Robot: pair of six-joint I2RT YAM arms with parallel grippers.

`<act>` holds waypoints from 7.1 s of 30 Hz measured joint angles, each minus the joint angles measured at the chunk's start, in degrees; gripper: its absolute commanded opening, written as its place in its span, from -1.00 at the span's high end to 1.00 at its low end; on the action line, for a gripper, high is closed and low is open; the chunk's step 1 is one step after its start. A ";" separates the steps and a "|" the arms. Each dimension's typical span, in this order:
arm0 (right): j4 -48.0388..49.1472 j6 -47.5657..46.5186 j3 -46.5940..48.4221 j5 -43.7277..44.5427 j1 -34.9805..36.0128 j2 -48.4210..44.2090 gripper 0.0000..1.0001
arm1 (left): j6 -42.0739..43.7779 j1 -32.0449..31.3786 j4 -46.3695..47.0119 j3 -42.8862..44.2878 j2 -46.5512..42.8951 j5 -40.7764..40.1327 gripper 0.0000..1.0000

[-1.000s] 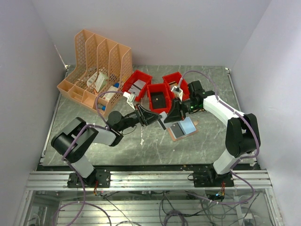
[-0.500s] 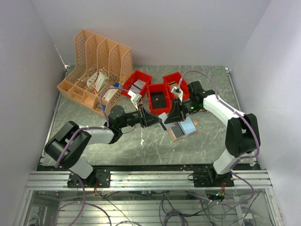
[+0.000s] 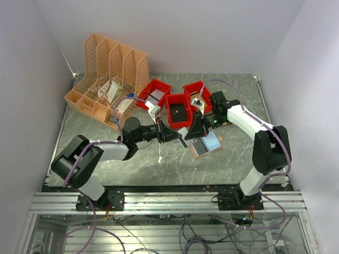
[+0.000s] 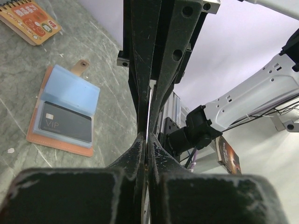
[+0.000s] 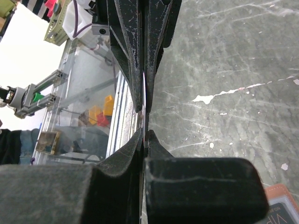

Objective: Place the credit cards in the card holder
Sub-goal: Pick up the credit card from the storage box, then move the card holder to the center of the board, then insert the credit card into the card holder.

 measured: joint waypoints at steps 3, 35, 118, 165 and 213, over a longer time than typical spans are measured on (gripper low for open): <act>-0.66 -0.55 0.33 0.17 0.11 0.33 0.62 | 0.00 0.11 -0.09 0.00 0.00 0.22 0.86; 17.99 -2.14 -8.98 61.48 -9.20 -3.50 1.00 | -7.28 -3.89 8.02 -9.31 2.62 -9.92 0.86; 13.79 8.41 -6.25 51.39 2.58 4.74 -0.15 | -6.45 -0.63 -10.64 -2.38 10.78 -10.60 0.86; 14.25 8.31 -5.09 54.25 4.04 6.73 0.39 | -9.79 0.00 -12.66 4.15 21.84 -5.31 0.86; 16.20 10.49 -4.72 51.58 7.80 7.61 0.40 | -18.51 0.00 -17.20 3.37 22.73 -0.42 0.85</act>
